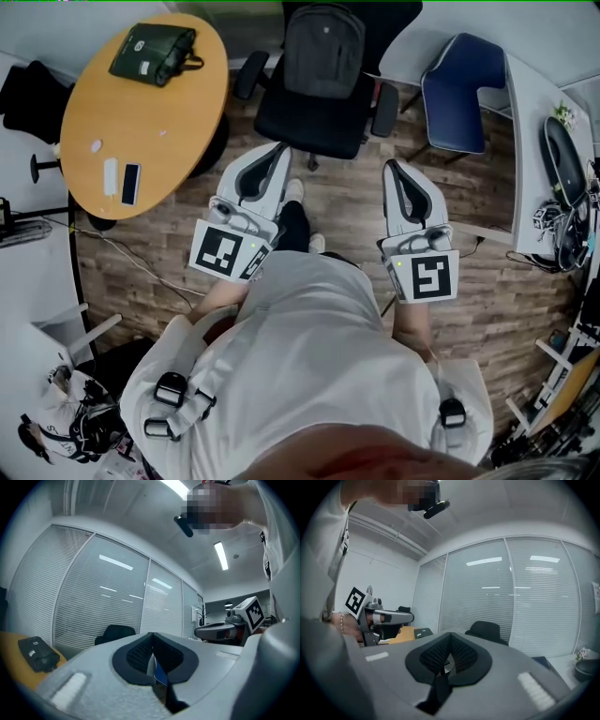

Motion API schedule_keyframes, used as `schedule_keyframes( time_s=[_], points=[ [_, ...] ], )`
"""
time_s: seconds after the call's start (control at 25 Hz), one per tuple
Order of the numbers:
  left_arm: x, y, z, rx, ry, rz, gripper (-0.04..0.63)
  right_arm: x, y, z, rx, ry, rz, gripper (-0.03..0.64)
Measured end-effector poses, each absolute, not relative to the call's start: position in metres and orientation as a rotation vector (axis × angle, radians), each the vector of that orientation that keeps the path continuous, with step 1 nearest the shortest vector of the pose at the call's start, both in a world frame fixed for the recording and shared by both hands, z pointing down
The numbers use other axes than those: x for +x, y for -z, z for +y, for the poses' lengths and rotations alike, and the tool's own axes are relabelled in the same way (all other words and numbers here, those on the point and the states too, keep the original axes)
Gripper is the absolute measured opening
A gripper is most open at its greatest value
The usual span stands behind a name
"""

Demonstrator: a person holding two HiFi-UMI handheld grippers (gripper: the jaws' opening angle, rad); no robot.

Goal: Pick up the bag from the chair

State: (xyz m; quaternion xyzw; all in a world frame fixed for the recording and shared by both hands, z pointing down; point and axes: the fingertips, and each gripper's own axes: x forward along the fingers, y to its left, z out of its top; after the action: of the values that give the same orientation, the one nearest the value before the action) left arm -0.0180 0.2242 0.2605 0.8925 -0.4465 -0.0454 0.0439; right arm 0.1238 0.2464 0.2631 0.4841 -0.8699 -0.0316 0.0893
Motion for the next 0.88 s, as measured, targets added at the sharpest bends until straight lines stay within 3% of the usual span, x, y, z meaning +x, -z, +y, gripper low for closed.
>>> schedule_keyframes(
  time_s=[0.88],
  points=[
    [-0.116, -0.271, 0.030, 2.728, 0.137, -1.302, 0.005, 0.023, -0.268, 0.053, 1.456, 0.101, -2.529, 0.003]
  ],
)
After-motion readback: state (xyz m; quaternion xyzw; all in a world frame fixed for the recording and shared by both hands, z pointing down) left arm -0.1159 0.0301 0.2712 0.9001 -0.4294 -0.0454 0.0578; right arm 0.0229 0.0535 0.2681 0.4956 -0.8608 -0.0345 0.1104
